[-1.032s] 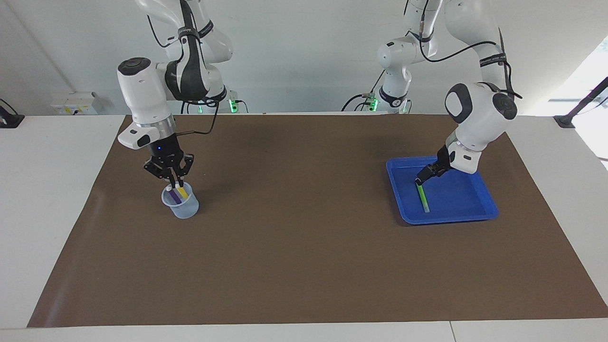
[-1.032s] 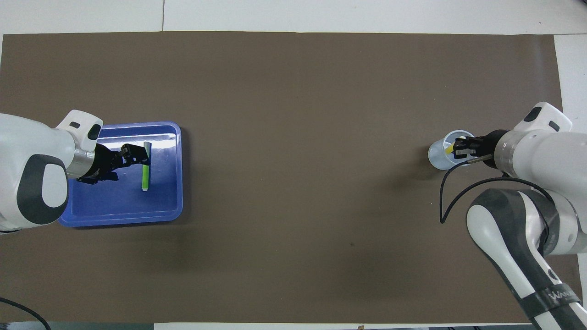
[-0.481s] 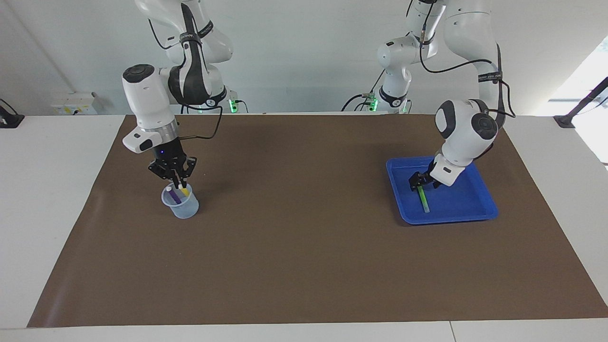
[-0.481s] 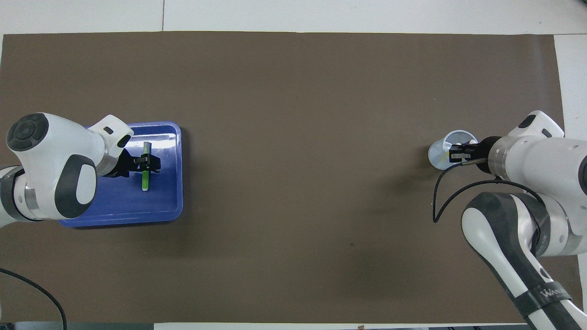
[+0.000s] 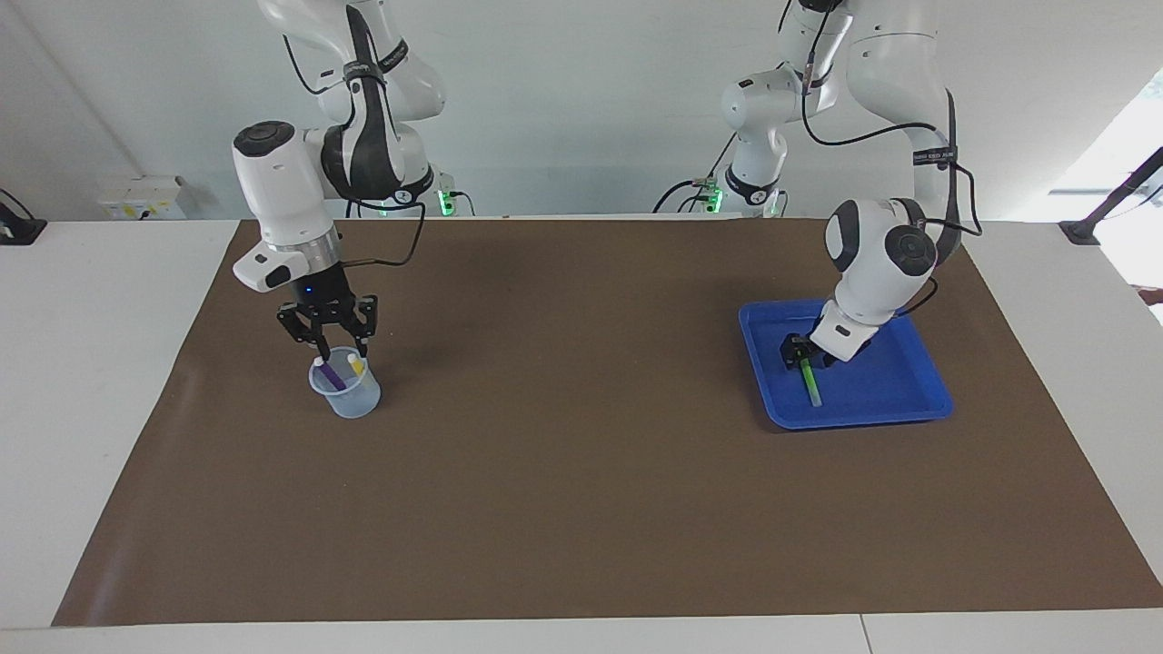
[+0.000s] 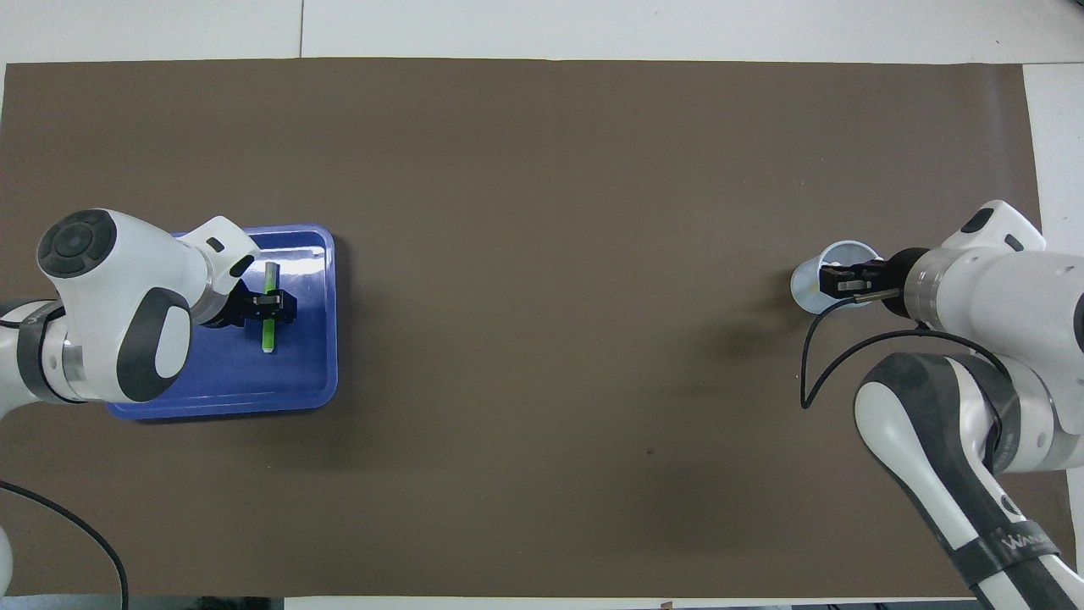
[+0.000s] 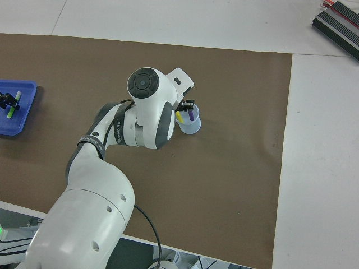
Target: Transfer and insert pens with both arms
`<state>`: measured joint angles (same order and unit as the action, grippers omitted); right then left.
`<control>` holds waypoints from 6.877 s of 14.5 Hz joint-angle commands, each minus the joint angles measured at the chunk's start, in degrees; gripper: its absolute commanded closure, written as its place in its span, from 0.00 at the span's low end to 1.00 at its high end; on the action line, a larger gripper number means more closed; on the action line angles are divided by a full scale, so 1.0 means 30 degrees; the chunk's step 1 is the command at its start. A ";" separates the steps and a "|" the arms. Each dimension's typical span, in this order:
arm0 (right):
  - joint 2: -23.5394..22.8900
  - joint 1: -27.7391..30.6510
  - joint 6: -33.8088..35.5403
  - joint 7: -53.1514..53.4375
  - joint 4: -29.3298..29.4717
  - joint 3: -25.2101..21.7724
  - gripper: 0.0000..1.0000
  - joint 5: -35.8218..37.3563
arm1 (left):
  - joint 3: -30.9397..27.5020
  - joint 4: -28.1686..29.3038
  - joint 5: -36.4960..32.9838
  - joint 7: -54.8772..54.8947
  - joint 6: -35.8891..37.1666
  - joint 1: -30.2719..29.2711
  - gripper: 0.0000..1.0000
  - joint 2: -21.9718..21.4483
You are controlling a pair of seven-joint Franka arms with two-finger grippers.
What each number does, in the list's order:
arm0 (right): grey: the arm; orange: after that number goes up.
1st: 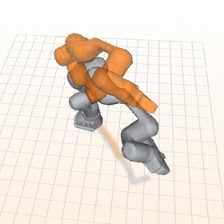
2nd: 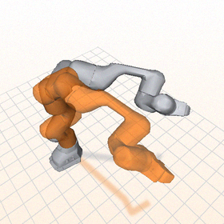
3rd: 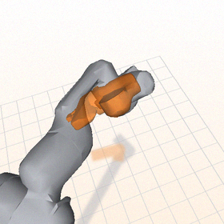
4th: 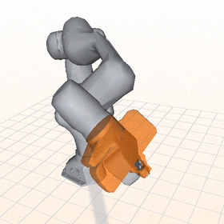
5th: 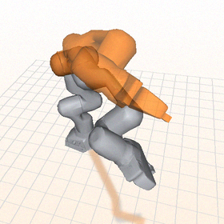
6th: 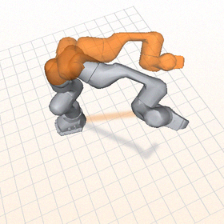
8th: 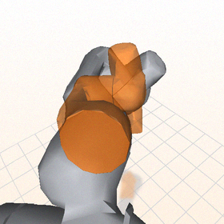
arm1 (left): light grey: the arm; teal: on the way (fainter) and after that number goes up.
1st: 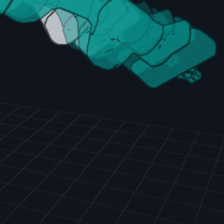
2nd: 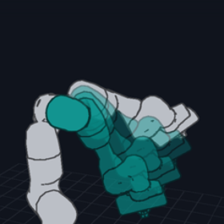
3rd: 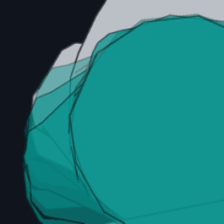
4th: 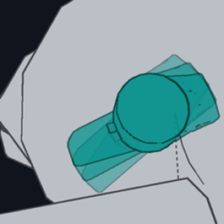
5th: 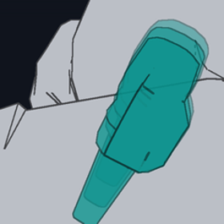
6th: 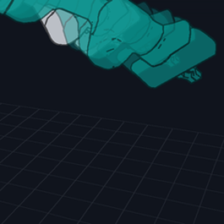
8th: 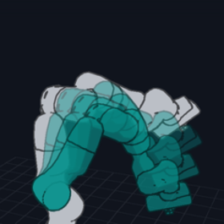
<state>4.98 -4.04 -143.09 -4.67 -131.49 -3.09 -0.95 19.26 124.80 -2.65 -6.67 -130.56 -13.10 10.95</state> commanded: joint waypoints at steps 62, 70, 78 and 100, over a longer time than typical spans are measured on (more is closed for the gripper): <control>-0.2449 0.0266 0.8967 1.2926 1.2746 0.9994 0.00 -0.7567 | 0.0905 0.0321 2.6222 -2.4174 0.2243 0.5771 1.00 -0.7635; -0.2449 -0.0029 0.9582 1.1606 1.2276 1.0111 0.00 -0.5397 | 0.0876 0.0732 2.7337 -2.4203 0.1656 0.6153 1.00 -0.7900; -0.2420 -0.0029 1.0227 1.1577 1.2305 1.0551 0.30 -0.5366 | 0.0876 0.0732 2.7603 -2.4233 0.1216 0.6153 1.00 -0.7900; -0.1514 0.0176 0.9553 0.7337 0.9675 0.7482 1.00 -0.3055 | 0.0759 0.0645 2.5508 -2.4614 0.0747 0.5131 0.00 -0.7666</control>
<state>-2.46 -4.22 -114.03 22.09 -97.62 22.10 -11.82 21.95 125.07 78.13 -79.60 -128.06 3.75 -10.56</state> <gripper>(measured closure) 0.811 0.000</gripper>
